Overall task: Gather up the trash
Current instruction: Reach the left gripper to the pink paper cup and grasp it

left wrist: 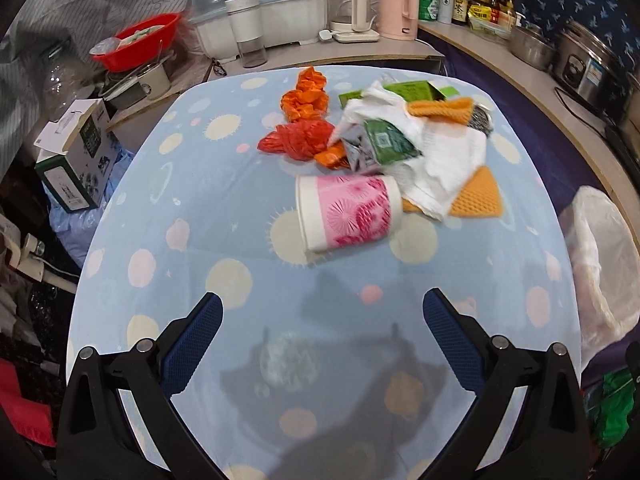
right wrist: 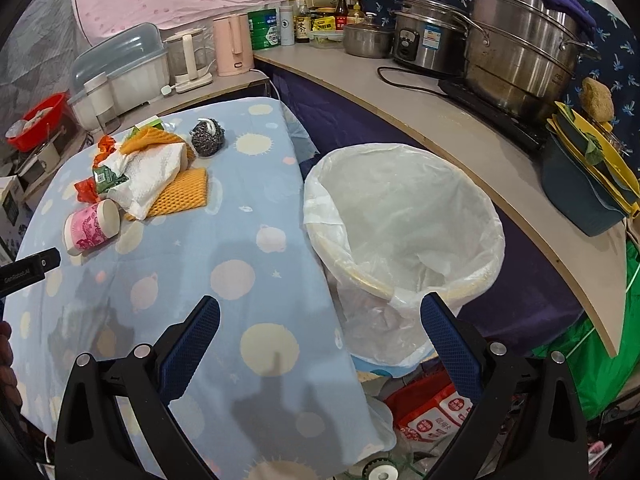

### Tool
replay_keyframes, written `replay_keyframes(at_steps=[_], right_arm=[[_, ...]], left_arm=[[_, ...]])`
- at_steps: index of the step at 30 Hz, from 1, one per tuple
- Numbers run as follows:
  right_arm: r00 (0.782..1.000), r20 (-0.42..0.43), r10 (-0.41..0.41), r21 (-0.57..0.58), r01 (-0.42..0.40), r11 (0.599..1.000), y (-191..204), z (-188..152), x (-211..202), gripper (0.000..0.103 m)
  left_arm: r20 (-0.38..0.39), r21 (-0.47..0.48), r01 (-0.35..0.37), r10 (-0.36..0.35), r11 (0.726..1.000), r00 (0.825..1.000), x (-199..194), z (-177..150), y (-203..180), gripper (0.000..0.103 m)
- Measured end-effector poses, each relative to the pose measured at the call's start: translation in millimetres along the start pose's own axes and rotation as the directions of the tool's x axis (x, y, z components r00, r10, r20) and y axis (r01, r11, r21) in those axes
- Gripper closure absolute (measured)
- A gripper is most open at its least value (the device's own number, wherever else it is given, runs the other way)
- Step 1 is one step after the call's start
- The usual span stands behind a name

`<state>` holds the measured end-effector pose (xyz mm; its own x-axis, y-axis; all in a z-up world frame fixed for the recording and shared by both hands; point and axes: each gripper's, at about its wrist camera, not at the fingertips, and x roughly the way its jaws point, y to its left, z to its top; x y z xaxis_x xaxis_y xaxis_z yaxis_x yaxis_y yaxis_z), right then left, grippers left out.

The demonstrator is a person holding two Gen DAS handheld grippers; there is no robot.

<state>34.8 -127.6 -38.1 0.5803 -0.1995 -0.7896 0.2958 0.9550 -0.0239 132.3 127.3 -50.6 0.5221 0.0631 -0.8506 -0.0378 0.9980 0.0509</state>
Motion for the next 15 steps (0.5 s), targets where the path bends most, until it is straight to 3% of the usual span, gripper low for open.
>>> replay_keyframes(at_steps=[15], right_arm=[[0.999,-0.011,0.035,-0.037,-0.036,0.999,57,34,35,0.007]], left_arm=[[-0.051,-0.01,0.165,-0.165,0.986,0.985,72,41,20,0.007]])
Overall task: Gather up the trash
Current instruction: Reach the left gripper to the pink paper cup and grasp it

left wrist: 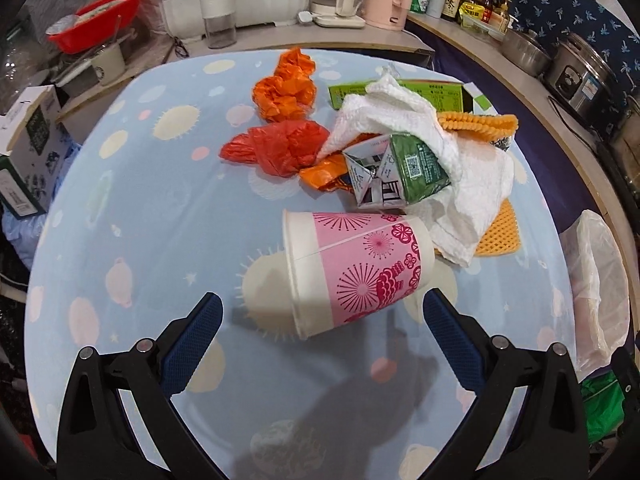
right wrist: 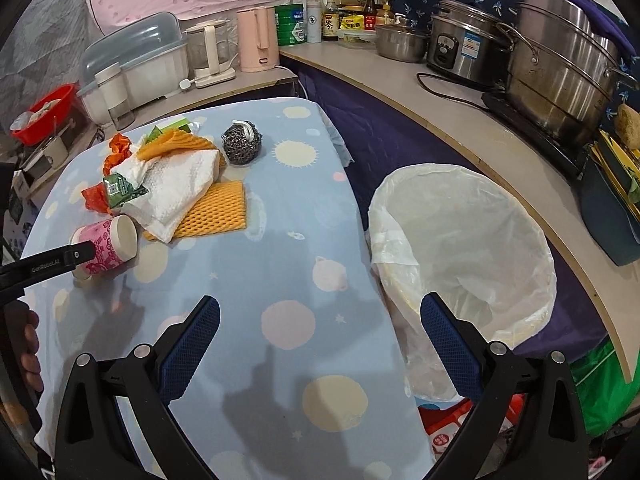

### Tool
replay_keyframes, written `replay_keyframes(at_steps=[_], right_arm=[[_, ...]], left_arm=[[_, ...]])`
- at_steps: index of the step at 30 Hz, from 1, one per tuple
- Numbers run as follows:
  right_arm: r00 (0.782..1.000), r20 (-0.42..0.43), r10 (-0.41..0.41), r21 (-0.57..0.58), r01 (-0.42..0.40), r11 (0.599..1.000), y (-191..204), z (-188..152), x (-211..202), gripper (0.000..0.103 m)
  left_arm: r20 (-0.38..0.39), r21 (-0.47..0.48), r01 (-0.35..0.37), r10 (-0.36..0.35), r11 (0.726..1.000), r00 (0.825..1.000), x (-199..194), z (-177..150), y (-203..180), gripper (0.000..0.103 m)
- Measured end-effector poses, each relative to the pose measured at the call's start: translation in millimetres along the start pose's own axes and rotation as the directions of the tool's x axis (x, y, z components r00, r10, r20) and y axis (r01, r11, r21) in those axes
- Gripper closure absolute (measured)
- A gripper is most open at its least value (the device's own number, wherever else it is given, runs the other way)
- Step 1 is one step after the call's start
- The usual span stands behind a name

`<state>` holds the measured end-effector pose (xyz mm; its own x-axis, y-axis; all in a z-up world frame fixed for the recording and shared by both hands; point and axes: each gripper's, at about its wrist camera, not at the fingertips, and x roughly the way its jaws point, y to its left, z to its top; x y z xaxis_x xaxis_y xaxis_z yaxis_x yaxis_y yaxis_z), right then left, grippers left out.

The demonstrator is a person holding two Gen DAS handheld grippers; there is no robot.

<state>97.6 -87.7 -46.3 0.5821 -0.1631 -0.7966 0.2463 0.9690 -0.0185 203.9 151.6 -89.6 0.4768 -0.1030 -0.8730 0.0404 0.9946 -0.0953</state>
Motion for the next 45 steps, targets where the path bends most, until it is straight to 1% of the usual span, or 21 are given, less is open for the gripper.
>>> replay_keyframes(at_steps=[8,12,15,16,17,19,25,26,27,28,32,34,36,39,42,44,45], right_arm=[[1.0,0.013,0.017,-0.028,-0.017,0.999,26,17,17,0.007],[0.999,0.019,0.028,-0.039,-0.027,0.999,36,27,27,0.007],[0.999,0.019,0.041,-0.041,-0.04,0.998,43,34,35,0.007],[0.999,0.019,0.045,-0.043,-0.045,0.998,46,35,37,0.007],[0.999,0.02,0.049,-0.045,-0.048,0.998,48,37,40,0.007],[0.998,0.018,0.053,-0.05,-0.052,0.997,52,39,45,0.007],[0.996,-0.018,0.09,-0.049,-0.091,0.995,64,46,70,0.008],[0.995,-0.024,0.1,-0.045,-0.101,0.994,66,48,74,0.009],[0.993,-0.029,0.112,-0.042,-0.113,0.993,68,50,77,0.013],[0.991,-0.035,0.126,-0.035,-0.127,0.991,70,52,80,0.018],[0.98,-0.05,0.193,-0.003,-0.193,0.981,81,66,95,0.033],[0.975,-0.052,0.218,0.001,-0.218,0.976,87,73,100,0.045],[0.97,-0.05,0.237,0.004,-0.237,0.972,92,80,106,0.051],[0.96,-0.036,0.278,0.015,-0.278,0.96,97,90,114,0.053],[0.95,-0.051,0.308,0.022,-0.307,0.951,104,95,126,0.053],[0.945,-0.067,0.319,0.025,-0.318,0.948,106,96,132,0.065],[0.942,-0.076,0.325,0.022,-0.325,0.946,107,95,134,0.083]], left_arm=[[0.004,0.019,0.036,-0.037,0.999,0.999,16,8,-10,0.007],[-0.006,0.009,0.064,-0.064,0.998,0.998,24,12,-17,0.007],[-0.004,0.016,0.056,-0.056,0.998,0.998,28,15,-23,0.007],[-0.003,0.02,0.047,-0.047,0.999,0.999,30,16,-25,0.009],[-0.001,0.022,0.044,-0.044,0.999,0.999,31,17,-25,0.016],[-0.009,0.033,0.044,-0.044,0.998,0.999,33,18,-26,0.025],[0.008,0.021,0.049,-0.049,0.999,0.999,26,14,-19,0.026],[0.013,0.024,0.044,-0.044,0.999,0.999,23,14,-18,0.029],[0.018,0.028,0.04,-0.04,0.999,0.999,21,13,-17,0.035],[0.012,0.034,0.037,-0.038,0.999,0.999,20,13,-16,0.046],[-0.004,0.015,0.041,-0.041,0.999,0.999,21,12,-8,0.046],[-0.006,0.012,0.045,-0.044,0.999,0.999,20,10,-6,0.047],[-0.007,0.008,0.046,-0.046,0.999,0.999,19,9,-6,0.047],[-0.004,0.009,0.05,-0.05,0.999,0.999,16,8,-6,0.05],[-0.001,0.011,0.05,-0.05,0.999,0.999,13,8,-6,0.051],[0.004,0.015,0.048,-0.048,0.999,0.999,11,7,-7,0.053],[0.003,0.015,0.047,-0.047,0.999,0.999,10,6,-7,0.054]])
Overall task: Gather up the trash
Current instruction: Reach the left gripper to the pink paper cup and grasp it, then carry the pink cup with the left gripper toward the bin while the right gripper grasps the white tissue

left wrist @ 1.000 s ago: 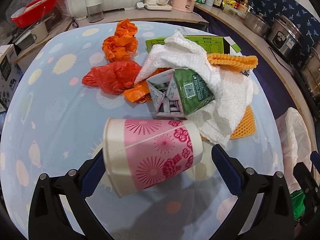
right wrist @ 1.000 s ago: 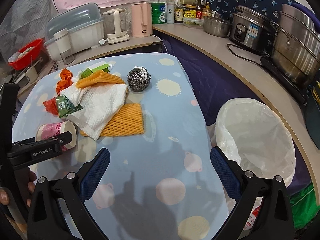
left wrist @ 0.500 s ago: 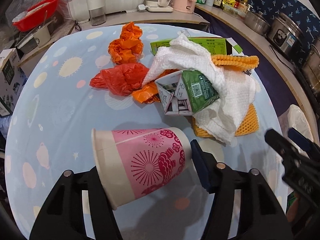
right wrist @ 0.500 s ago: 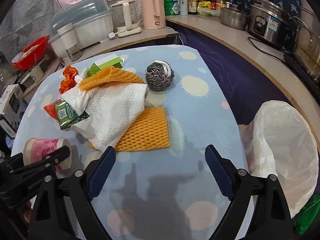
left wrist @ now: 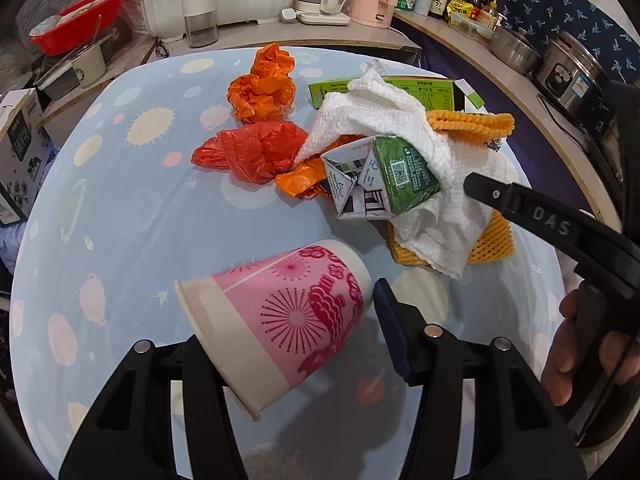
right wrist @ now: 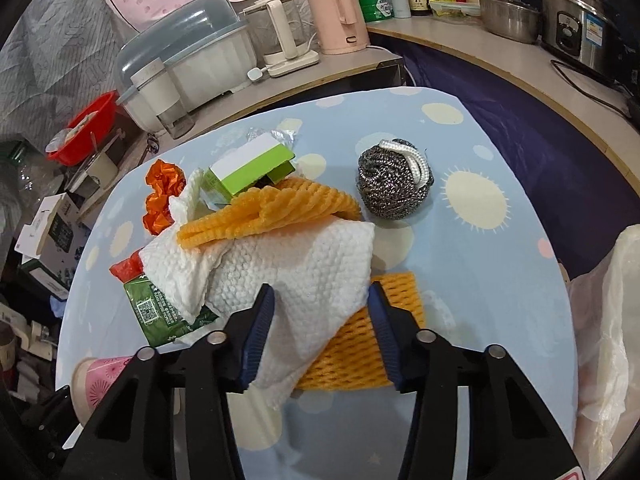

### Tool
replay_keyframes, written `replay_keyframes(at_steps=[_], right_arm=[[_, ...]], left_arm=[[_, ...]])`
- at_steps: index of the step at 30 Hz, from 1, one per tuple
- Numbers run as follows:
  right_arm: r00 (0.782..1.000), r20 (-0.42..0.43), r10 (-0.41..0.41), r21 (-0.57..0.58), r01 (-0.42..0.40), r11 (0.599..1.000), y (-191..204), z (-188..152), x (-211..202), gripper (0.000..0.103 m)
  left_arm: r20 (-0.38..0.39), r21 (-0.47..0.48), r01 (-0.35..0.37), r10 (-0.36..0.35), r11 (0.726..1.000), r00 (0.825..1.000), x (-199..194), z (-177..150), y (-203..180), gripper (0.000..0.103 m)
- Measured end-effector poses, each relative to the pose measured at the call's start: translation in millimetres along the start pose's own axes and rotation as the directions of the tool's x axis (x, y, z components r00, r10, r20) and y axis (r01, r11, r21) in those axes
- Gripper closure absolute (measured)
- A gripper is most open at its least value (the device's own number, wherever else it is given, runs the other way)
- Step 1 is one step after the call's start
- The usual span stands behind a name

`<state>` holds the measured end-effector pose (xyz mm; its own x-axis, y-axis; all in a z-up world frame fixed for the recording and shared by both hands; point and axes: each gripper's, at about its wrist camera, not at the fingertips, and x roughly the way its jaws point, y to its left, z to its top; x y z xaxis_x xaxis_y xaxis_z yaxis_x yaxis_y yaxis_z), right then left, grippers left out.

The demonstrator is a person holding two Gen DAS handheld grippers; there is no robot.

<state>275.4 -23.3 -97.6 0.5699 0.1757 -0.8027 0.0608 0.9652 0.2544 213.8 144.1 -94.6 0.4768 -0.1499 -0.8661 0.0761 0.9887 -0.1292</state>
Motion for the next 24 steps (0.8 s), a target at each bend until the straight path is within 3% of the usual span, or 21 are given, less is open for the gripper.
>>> replay_keyframes(at_steps=[1,5,12,24], right_arm=[[1.0,-0.004,0.006,-0.003,-0.006,1.0,0,-2,-1,0.097],[1.0,0.03,0.005,-0.032,-0.004,0.999,1,-10,-16,0.099],[0.994,0.107,-0.006,-0.002,0.006,1.0,-12,-19,-72,0.099],[0.976,0.202,-0.087,0.076,0.073,0.994,-51,-48,-155,0.099]], left_arm=[[-0.001,-0.001,0.002,-0.002,1.0,1.0,-1,0,0,0.055],[-0.004,-0.001,0.007,-0.007,1.0,1.0,-5,-3,0,0.067],[0.024,0.005,0.016,-0.016,1.0,1.0,-27,-8,-4,0.072],[0.052,0.023,0.045,-0.046,0.999,0.998,-59,-24,-14,0.1]])
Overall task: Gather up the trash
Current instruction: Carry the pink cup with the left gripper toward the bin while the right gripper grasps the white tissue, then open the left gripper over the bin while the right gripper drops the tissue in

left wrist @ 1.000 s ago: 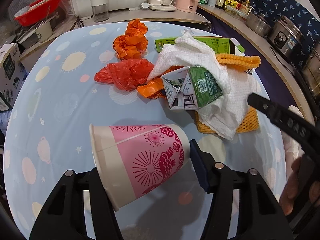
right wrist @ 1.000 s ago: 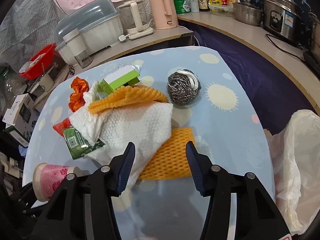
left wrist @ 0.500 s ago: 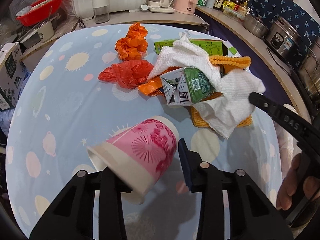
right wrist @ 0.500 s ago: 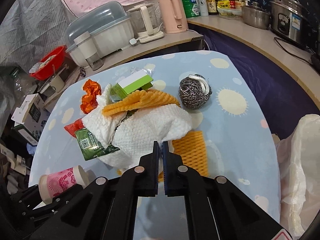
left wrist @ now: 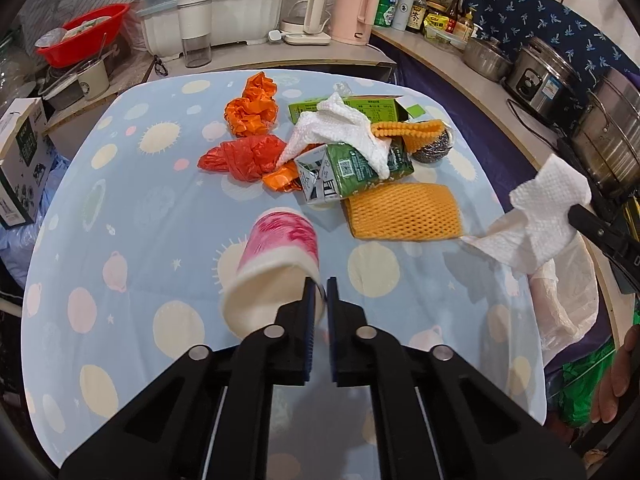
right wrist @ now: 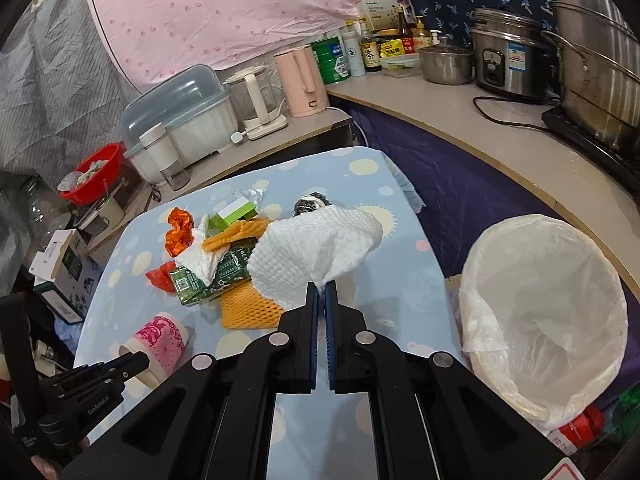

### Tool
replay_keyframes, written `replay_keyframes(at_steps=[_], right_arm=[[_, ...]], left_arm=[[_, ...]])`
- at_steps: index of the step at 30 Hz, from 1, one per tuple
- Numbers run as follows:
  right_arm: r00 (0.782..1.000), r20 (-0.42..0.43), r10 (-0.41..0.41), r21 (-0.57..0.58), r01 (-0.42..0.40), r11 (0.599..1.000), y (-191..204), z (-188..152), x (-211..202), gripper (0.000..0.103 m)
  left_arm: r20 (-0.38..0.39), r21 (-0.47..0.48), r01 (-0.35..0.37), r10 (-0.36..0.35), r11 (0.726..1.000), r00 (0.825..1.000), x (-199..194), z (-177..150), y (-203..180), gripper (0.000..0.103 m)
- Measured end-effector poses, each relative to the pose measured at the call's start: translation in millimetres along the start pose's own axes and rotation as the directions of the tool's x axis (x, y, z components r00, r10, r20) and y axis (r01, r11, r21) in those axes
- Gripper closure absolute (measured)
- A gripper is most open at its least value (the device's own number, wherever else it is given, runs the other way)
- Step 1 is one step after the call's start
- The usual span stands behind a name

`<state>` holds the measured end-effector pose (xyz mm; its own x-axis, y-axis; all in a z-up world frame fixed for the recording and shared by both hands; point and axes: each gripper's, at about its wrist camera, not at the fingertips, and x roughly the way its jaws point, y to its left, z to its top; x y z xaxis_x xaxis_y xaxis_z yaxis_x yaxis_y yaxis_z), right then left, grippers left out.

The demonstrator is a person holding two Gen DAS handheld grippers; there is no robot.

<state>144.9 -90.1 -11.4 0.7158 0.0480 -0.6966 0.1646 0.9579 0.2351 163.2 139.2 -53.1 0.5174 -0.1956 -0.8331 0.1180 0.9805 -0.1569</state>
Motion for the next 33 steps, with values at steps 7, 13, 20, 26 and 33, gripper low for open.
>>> replay_keyframes(at_steps=[7,13,20,26,33], right_arm=[[0.999,0.028,-0.043,0.043,0.042,0.998,-30,-9,-30,0.099],[0.99,0.082,-0.117,0.116,0.108,0.987,-72,-8,-65,0.099],[0.967,0.114,-0.226,0.195,0.201,0.96,-130,-6,-93,0.099],[0.956,0.084,-0.283,0.223,0.258,0.94,-175,-7,-98,0.099],[0.956,0.033,-0.29,0.232,0.275,0.933,-208,-5,-87,0.099]], left_arm=[[0.022,0.033,0.008,-0.009,0.999,1.0,-19,-8,-15,0.1],[0.038,0.099,0.041,-0.045,0.994,0.998,-35,-8,-45,0.1],[0.053,0.213,0.12,-0.135,0.97,0.989,-52,-1,-107,0.1],[0.058,0.322,0.186,-0.215,0.928,0.975,-61,5,-176,0.1],[0.046,0.427,0.233,-0.279,0.874,0.959,-55,10,-249,0.1]])
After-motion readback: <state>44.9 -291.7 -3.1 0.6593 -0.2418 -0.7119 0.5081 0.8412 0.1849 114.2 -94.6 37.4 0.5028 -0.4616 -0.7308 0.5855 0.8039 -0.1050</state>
